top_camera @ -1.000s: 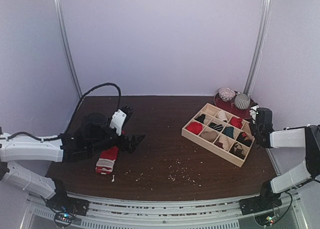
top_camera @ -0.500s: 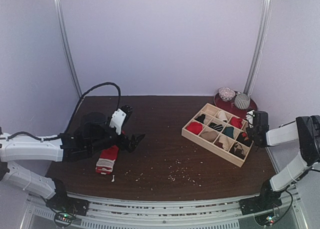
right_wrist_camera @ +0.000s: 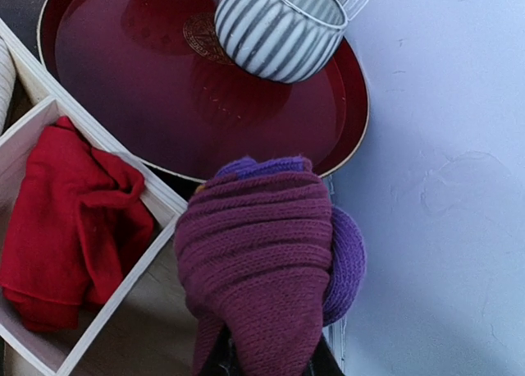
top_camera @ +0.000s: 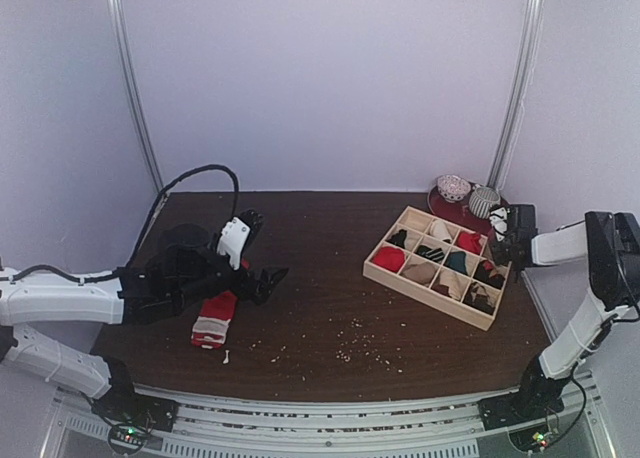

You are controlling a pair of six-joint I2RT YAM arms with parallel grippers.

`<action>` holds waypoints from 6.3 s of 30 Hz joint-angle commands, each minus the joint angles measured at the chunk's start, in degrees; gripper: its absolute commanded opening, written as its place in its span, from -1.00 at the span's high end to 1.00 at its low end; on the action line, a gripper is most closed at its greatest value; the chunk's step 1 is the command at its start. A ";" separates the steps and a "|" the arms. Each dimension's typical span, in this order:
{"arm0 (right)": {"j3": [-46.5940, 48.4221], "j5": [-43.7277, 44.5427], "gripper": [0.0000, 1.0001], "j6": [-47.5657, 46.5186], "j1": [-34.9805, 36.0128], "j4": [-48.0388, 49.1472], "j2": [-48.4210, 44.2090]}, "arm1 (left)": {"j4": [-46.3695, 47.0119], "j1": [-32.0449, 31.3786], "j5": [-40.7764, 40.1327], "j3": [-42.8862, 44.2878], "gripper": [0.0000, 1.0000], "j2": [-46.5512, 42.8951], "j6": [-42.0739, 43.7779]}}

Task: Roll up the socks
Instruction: Move the storage box to the center of the board, then place a pair of socks in the storage box, then adjust the pair of socks at the center of the board.

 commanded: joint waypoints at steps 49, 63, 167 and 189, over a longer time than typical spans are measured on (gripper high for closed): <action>17.53 -26.63 1.00 5.55 13.58 -52.08 16.80 | -1.87 0.34 -2.35 -0.26 -0.96 -5.23 1.18; 21.57 -15.33 1.00 8.63 11.69 -61.40 25.19 | -2.07 0.42 -5.17 -0.40 -0.96 -5.35 2.31; 35.42 -13.33 0.52 13.41 16.04 -55.64 21.28 | -2.41 0.42 -7.20 0.80 -0.96 -2.60 4.63; 37.71 -11.79 0.18 16.69 16.98 -54.01 20.77 | -3.73 0.43 -7.65 1.33 -0.96 -2.39 4.36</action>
